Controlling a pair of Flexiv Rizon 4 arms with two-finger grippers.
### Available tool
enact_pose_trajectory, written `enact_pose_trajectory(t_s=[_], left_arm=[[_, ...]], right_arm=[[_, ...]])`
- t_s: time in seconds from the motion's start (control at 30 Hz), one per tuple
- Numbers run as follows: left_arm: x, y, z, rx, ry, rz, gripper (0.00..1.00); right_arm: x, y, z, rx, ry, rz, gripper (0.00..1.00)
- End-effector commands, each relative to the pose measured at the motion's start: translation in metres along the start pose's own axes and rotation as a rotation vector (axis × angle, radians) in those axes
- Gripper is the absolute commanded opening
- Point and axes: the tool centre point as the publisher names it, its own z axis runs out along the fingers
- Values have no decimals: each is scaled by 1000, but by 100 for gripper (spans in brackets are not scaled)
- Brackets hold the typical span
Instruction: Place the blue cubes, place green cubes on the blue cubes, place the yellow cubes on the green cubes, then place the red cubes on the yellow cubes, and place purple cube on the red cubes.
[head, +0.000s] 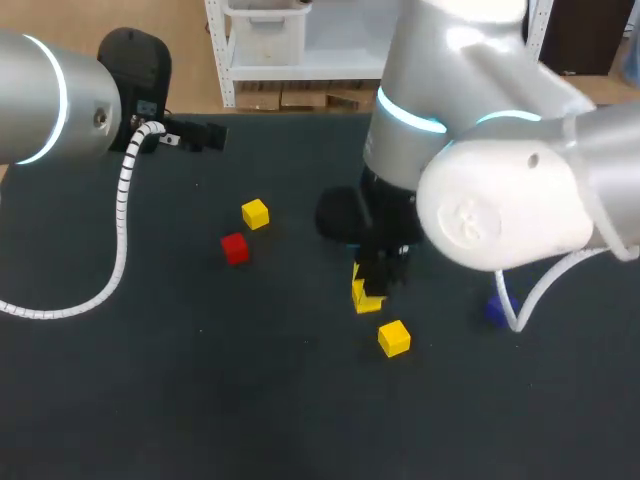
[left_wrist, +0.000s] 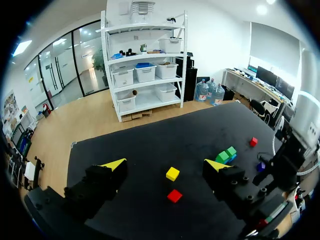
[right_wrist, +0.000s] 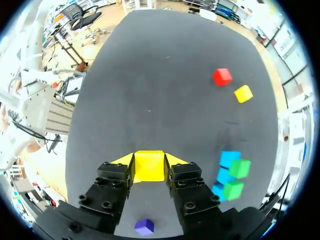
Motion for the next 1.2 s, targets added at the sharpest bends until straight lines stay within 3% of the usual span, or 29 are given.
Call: enact_pose_trajectory(t_s=[0.03,0.43,0.8,1.2], left_arm=[[0,1,0,3,1,0,100],[0,1,0,3,1,0,100],[0,1,0,3,1,0,100],[0,1,0,3,1,0,100]], right_arm=[[11,-19,-18,28,-7,43,0],[14,-87,-32,147,-6,164,0],[20,-105,-26,181,29,220,0],[34,-114,-27,147,-4,203,0]])
